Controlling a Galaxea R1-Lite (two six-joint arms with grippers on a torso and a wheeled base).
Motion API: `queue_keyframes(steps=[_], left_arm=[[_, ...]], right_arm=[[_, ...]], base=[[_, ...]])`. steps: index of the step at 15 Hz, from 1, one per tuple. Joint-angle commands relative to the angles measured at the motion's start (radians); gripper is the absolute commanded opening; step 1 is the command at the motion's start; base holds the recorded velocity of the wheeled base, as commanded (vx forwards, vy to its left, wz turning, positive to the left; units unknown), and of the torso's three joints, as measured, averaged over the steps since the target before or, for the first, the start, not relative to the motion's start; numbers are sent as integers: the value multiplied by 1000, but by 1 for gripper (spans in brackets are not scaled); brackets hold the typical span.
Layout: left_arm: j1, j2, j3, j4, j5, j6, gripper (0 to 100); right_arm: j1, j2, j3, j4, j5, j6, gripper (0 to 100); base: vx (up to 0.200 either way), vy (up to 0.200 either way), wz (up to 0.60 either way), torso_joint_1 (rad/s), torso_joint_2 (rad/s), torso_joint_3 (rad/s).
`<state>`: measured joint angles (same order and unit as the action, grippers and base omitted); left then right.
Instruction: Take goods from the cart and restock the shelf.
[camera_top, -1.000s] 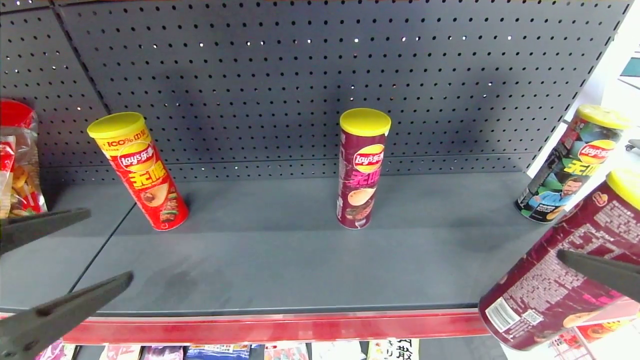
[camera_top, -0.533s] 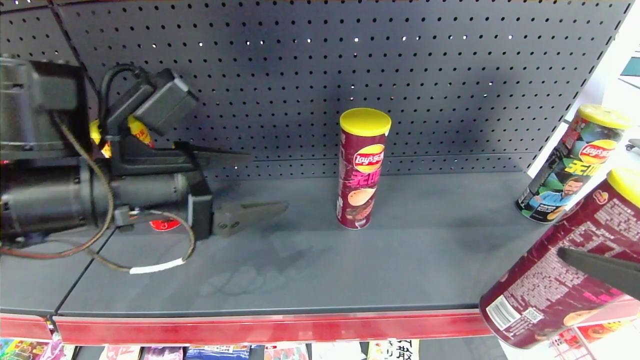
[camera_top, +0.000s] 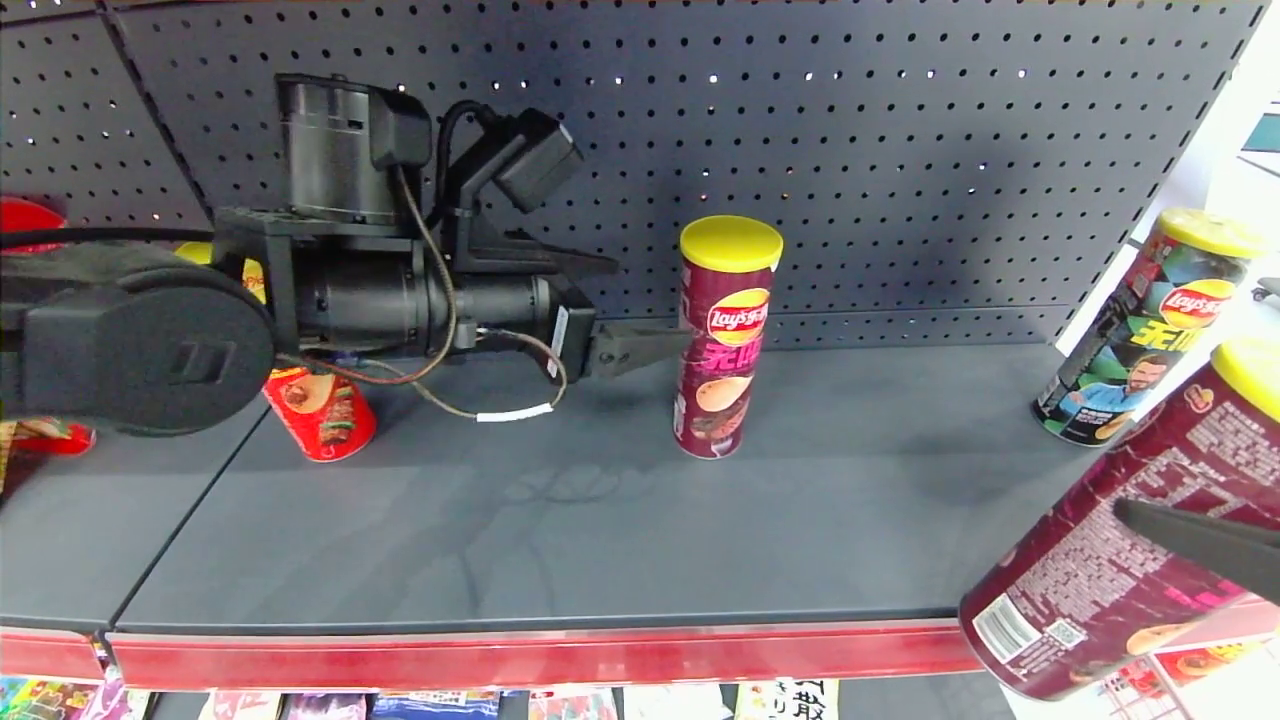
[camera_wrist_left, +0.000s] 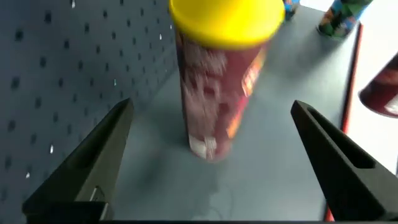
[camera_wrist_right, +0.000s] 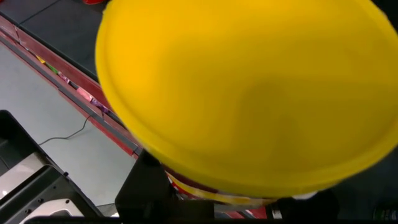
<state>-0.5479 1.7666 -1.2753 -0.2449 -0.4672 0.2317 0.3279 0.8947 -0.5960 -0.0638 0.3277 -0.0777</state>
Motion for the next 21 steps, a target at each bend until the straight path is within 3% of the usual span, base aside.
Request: queue_keyframes(steps=[1,5,15,16,19,21], left_arm=[[-18,85,-72,-1,9,-2,100],[-44,169,-185,1,13,-8,100],[-67,287,-286,-33,15,-45,100],[-69,309,-308,-48,24,-46,0],[-70,347,-331,-85,29,-61,0],[-89,344,-329,-86,29,-101,0]], right_arm=[[0,0,-2,-1,1,-1,0],[-1,-7,1,4,-1,1,0],[-1,-7,2,9,-1,1,0],[-3,-7,2,7,-1,1,0],[-3,-3,4,7,-1,1,0],[-3,0,12,6,-1,2,0]], base=[[0,0,0,0,0,0],[0,0,0,0,0,0],[0,0,0,0,0,0],[0,0,0,0,0,0],[0,0,0,0,0,0],[0,0,0,0,0,0]])
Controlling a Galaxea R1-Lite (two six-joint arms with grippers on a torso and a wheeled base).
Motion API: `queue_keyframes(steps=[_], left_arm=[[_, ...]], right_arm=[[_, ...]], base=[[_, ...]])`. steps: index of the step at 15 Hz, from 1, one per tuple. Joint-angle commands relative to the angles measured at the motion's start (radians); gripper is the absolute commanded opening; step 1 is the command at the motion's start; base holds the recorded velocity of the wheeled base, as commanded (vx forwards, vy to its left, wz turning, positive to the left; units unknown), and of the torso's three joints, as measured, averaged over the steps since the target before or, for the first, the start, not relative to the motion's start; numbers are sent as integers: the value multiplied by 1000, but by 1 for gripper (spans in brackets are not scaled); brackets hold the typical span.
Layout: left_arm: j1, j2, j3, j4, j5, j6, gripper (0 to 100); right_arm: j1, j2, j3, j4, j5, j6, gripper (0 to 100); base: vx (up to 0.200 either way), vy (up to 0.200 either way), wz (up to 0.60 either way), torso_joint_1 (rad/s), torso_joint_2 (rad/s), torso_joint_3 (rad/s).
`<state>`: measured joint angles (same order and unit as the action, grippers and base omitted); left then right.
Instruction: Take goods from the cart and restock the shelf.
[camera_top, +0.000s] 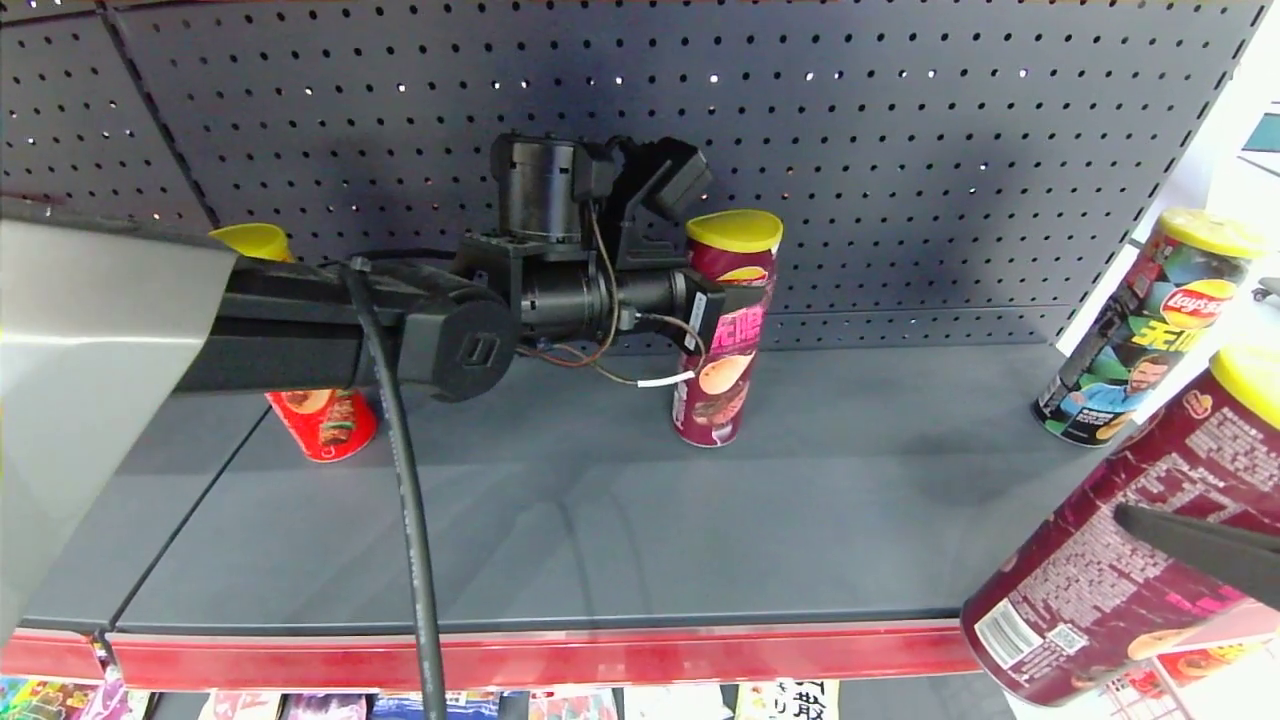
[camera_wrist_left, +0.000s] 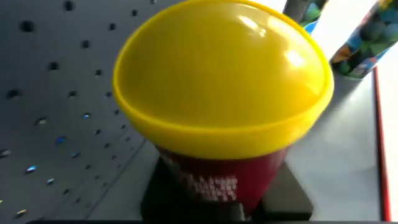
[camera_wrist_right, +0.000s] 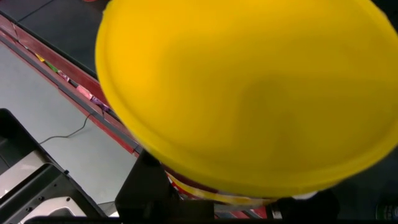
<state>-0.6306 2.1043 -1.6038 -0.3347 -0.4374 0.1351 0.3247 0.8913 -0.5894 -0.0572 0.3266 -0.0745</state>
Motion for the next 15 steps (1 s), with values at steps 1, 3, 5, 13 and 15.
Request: queue_keyframes(steps=[1,3,5,13,15], left_arm=[[-6,2,1,3,-6,-8,0],[-6,-27,10,5,-10,-9,0],[-7,-66,38,5,-14,-20,0],[-87,-343,461,-60,-20,-14,0],[-104,-380,529,-92,-20,-20,0]], right_arm=[[1,3,11,-6,0,-1,0],[1,5,16,-6,2,-1,0],[1,6,13,-7,2,-2,0],[1,8,5,-9,3,-1,0],[2,8,5,-9,3,-1,0]], base=[[0,0,0,0,0,0],[0,0,0,0,0,0],[0,0,0,0,0,0],[0,0,0,0,0,0],[0,0,0,0,0,0]])
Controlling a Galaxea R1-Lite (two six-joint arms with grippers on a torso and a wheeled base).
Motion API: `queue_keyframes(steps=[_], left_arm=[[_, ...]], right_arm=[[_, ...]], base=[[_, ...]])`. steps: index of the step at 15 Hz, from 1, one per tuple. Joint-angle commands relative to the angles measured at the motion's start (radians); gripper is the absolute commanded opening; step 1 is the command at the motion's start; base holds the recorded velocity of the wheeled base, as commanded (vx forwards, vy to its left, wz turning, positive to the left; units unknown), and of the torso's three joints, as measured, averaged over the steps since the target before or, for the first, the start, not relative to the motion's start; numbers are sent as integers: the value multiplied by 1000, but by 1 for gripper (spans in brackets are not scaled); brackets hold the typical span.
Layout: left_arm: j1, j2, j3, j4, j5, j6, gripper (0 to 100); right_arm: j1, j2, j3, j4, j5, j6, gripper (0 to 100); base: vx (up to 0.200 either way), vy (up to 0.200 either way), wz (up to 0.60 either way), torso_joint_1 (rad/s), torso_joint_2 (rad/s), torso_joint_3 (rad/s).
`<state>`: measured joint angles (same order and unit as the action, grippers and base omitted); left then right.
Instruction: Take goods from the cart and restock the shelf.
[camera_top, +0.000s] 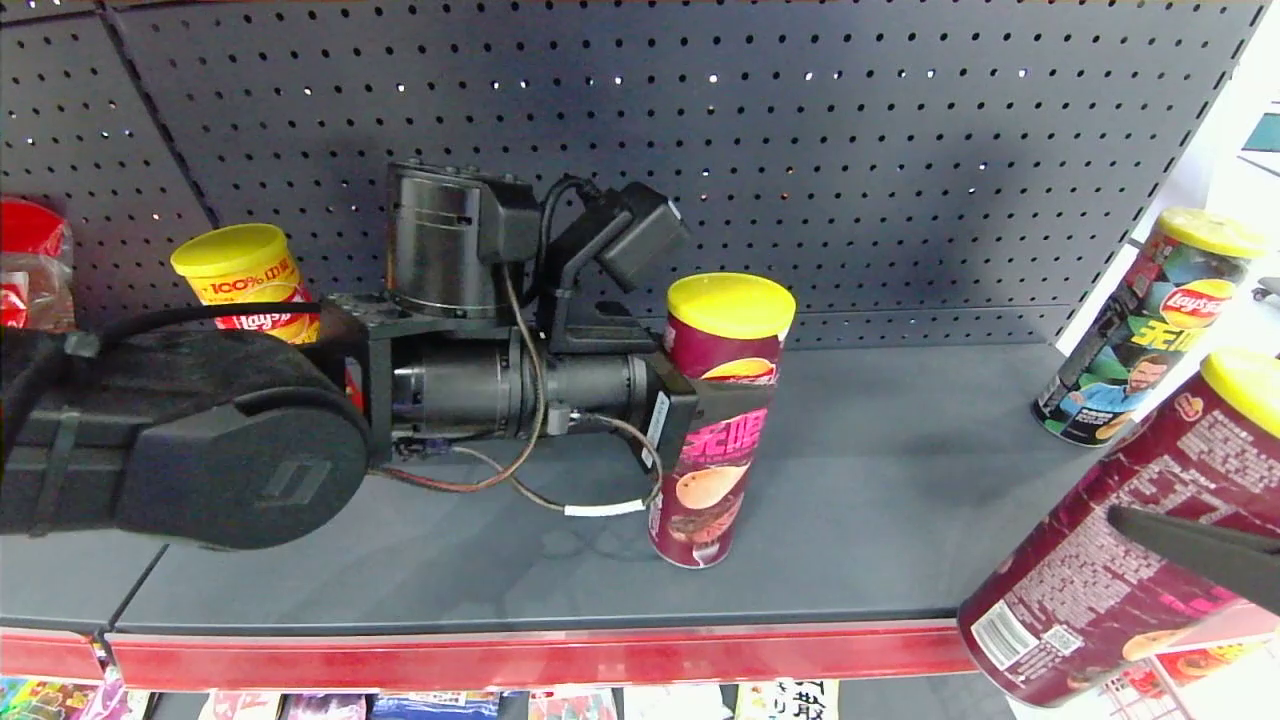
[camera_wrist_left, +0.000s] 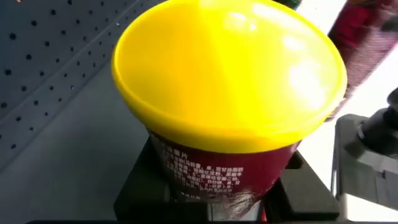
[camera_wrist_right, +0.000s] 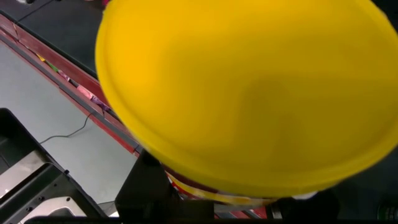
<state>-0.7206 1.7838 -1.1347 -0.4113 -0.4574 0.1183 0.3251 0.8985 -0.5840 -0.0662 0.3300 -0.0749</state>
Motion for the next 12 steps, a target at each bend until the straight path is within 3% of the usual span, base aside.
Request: queue_keyframes(steps=[1,12], left_arm=[[-26,-81,92,-15,0,-5,0],[-43,-118,239,-116,2,-8,0]], right_arm=[[0,-1,-2,0,0,0,0],[2,10,-14,0,1,-2,0]], base=[[0,0,0,0,0,0],[0,0,0,0,0,0]])
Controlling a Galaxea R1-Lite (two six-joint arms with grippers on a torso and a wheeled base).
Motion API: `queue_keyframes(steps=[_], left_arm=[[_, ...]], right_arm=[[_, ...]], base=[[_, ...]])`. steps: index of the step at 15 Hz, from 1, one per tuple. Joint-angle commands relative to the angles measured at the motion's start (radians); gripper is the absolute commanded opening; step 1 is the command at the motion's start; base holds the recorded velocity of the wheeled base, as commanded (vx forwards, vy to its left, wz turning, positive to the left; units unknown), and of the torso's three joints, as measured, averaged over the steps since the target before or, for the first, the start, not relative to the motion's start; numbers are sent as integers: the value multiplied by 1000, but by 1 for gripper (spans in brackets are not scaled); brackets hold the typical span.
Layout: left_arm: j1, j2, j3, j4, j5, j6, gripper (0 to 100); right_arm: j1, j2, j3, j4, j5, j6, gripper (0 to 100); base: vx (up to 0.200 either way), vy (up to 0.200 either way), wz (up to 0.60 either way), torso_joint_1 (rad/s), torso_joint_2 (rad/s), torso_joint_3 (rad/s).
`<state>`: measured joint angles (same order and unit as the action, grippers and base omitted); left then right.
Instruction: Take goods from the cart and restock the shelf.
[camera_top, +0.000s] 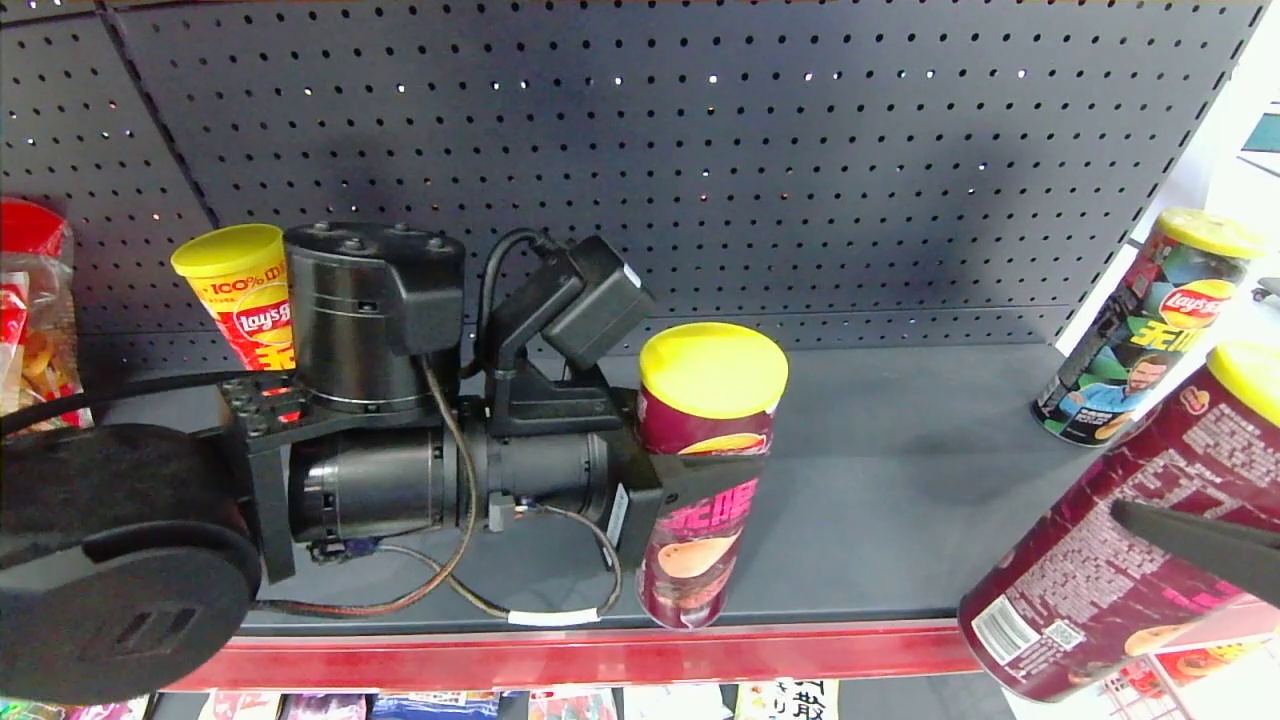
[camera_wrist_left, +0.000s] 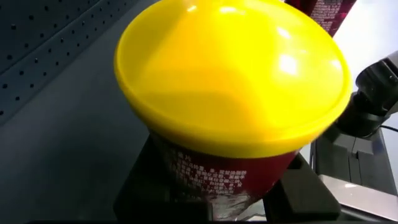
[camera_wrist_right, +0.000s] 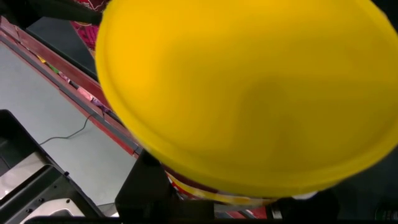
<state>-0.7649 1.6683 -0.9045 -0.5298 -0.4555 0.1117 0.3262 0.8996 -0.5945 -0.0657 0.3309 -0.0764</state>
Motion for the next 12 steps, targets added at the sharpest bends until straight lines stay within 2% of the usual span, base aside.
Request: queue_keyframes(steps=[1,3,4,6,7,10,12], left_arm=[[1,-4,15,2,0,-3,0],[1,-2,22,-6,-2,-6,0],[1,2,35,-36,-2,-4,100],[1,8,53,-91,0,-10,100],[1,2,68,-101,1,-29,100],[1,-33,105,-102,47,-32,100],[4,-56,141,-102,58,-37,100]], right_arm=[[1,18,-15,0,0,0,0],[2,51,-42,0,0,-2,0],[2,73,-54,0,2,-2,0],[4,107,-80,-2,2,-2,0],[7,147,-110,-2,4,-3,0],[10,240,-154,-3,8,-10,0],[27,317,-225,-3,22,-10,0]], base=[[0,0,0,0,0,0],[0,0,0,0,0,0],[0,0,0,0,0,0],[0,0,0,0,0,0],[0,0,0,0,0,0],[0,0,0,0,0,0],[0,0,0,0,0,0]])
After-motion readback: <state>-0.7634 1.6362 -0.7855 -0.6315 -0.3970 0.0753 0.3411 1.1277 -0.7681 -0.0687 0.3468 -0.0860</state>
